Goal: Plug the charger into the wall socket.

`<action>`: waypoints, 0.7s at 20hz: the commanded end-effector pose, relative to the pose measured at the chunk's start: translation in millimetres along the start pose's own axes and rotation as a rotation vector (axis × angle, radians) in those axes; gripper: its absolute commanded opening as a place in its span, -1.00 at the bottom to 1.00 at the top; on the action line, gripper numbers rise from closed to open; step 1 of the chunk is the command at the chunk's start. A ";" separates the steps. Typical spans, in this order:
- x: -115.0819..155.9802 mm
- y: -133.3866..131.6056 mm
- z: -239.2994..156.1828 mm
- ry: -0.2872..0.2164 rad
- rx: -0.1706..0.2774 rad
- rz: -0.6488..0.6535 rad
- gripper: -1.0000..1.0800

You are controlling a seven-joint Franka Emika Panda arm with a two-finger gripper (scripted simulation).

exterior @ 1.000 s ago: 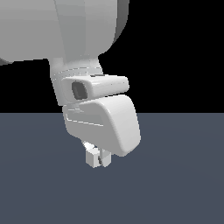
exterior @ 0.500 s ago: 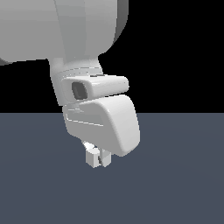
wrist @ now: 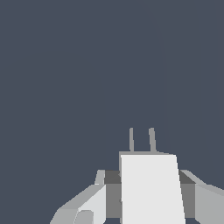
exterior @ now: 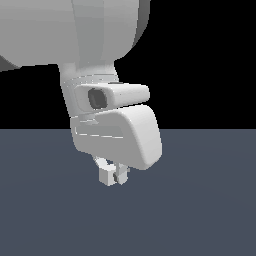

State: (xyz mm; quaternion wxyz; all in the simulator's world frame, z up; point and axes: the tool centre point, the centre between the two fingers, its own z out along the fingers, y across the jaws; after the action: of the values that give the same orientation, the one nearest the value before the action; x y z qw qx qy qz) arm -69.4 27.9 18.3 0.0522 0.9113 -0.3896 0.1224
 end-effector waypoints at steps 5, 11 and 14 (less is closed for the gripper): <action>10.2 -8.6 -9.2 0.003 0.032 -0.116 -1.00; 21.3 -20.9 -21.4 0.006 0.073 -0.266 -1.00; 26.0 -27.6 -27.8 0.007 0.094 -0.342 -1.00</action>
State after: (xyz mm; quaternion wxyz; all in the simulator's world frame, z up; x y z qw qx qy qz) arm -40.8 32.9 47.9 0.0333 0.9606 -0.2425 0.1317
